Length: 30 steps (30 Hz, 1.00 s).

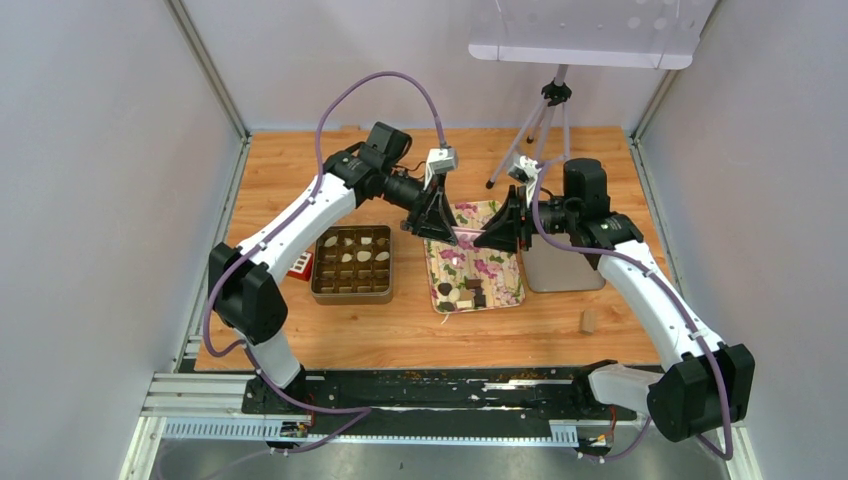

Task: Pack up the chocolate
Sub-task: Pick up the clamp from the plate.

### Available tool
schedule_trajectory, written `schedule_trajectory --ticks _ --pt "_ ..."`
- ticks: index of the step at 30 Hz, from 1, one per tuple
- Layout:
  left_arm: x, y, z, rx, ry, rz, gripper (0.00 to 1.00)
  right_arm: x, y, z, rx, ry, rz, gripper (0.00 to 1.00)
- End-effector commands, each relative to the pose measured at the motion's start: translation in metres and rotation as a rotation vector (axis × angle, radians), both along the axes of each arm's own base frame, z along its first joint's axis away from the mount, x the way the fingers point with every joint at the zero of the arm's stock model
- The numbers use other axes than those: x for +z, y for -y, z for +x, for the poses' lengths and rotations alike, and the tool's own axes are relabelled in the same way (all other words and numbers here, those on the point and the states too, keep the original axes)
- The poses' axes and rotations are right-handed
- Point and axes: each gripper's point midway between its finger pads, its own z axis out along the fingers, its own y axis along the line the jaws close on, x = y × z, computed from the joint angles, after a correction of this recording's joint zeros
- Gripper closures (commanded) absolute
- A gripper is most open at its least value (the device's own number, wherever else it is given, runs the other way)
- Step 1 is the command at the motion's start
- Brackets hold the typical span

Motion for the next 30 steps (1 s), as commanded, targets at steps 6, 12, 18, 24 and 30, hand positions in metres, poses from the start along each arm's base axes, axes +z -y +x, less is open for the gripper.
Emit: schedule_trajectory --ticks 6,12,18,24,30 --pt "0.009 0.0 0.001 -0.036 0.058 -0.021 0.52 0.017 -0.002 -0.001 0.018 0.073 0.038 0.8" --pt "0.002 -0.009 -0.002 -0.085 0.106 0.003 0.45 0.016 -0.002 -0.001 0.015 0.073 0.036 0.8" --pt "-0.004 -0.012 -0.004 -0.125 0.102 0.035 0.61 0.014 -0.002 -0.001 0.011 0.07 0.035 0.78" --pt "-0.004 -0.013 -0.003 -0.118 0.109 0.036 0.71 0.01 0.0 -0.001 0.0 0.067 0.022 0.66" --pt "-0.018 -0.022 0.008 -0.056 0.152 0.141 0.74 0.003 0.022 -0.007 -0.037 0.059 -0.055 0.34"
